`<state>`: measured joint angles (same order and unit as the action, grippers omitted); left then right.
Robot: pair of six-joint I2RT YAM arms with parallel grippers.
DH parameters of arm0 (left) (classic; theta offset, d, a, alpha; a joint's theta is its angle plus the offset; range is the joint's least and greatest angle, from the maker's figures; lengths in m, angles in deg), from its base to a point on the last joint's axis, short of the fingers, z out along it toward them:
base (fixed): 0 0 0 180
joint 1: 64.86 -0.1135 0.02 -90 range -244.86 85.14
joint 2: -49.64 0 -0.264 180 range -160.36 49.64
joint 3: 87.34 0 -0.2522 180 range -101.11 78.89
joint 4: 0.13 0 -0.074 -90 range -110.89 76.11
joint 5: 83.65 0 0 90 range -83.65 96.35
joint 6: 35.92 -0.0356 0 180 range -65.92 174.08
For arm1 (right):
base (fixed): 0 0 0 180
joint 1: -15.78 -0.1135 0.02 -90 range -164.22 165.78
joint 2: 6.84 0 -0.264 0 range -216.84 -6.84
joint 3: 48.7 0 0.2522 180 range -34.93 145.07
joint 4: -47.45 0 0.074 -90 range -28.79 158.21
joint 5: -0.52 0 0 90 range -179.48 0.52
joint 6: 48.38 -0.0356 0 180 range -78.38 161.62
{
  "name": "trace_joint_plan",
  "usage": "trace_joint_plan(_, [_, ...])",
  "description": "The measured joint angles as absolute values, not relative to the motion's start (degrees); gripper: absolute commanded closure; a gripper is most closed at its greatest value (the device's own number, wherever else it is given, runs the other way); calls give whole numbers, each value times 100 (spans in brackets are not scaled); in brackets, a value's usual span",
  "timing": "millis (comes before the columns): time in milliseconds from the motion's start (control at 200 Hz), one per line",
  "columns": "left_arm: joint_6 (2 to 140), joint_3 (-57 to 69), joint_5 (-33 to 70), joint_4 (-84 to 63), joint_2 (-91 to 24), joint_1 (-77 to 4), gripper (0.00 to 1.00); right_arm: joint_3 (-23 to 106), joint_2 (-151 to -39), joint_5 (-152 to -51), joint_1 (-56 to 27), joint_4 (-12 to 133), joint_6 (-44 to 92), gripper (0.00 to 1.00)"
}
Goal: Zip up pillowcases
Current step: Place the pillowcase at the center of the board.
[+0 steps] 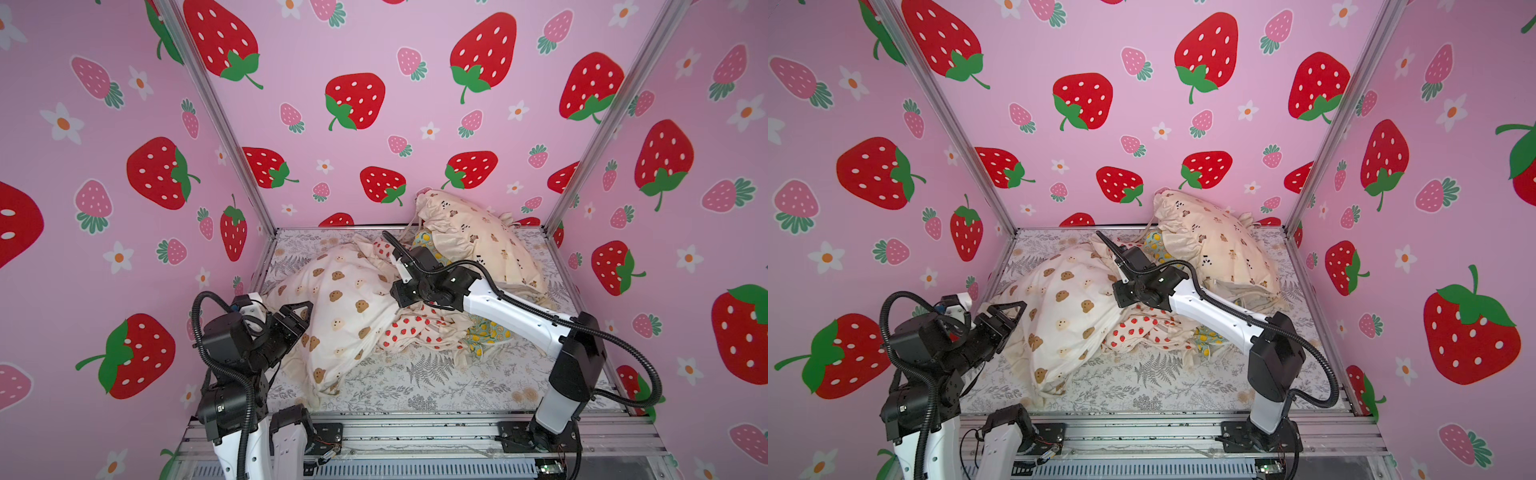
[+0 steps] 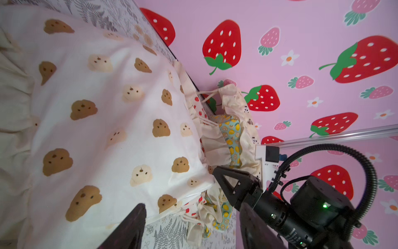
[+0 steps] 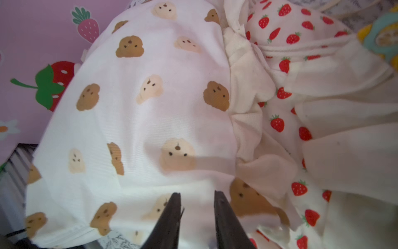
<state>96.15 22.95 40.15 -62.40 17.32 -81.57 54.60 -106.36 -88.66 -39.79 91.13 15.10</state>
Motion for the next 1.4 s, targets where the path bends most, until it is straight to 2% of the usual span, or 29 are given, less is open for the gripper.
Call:
trace_joint_plan(85, [9660,2459,3694,-6085,1538,-7366,29,5364,-10427,-8811,-3964,9211,1470,50])
trace_joint_plan(115, [9671,2485,3502,-6024,1441,-7003,29,5342,-10344,-8769,-3957,9259,1468,49])
trace_joint_plan(140, [9676,2494,3371,-5984,1371,-6713,29,5327,-10289,-8739,-3953,9279,1486,43])
trace_joint_plan(270, [9768,2619,2551,-5563,980,-5078,29,5235,-9937,-8619,-3861,9480,1431,31])
trace_joint_plan(390, [9995,3016,1642,-4935,504,-3489,34,5056,-9603,-8439,-3721,9672,1328,22])
trace_joint_plan(485, [10139,3296,1189,-4358,-102,-2706,36,4743,-9314,-8348,-3588,9736,1241,16])
trace_joint_plan(565, [10216,3320,944,-4002,-781,-2462,40,4437,-9113,-8350,-3465,9740,1136,14])
trace_joint_plan(660, [10296,3325,536,-3683,-1407,-2440,47,4184,-9012,-8350,-3374,9775,1038,14])
trace_joint_plan(815, [10436,3451,74,-3335,-1754,-2842,51,3935,-9012,-8370,-3284,9768,920,14])
trace_joint_plan(955, [10611,3775,7,-3082,-1785,-3790,51,3740,-9050,-8415,-3194,9696,828,17])
trace_joint_plan(1186, [10694,4013,-2,-3434,-1721,-5261,52,3731,-9594,-8492,-2934,9462,782,35])
trace_joint_plan(1396, [10567,4299,31,-3810,-1022,-6533,52,3766,-10075,-8483,-2591,9270,861,40])
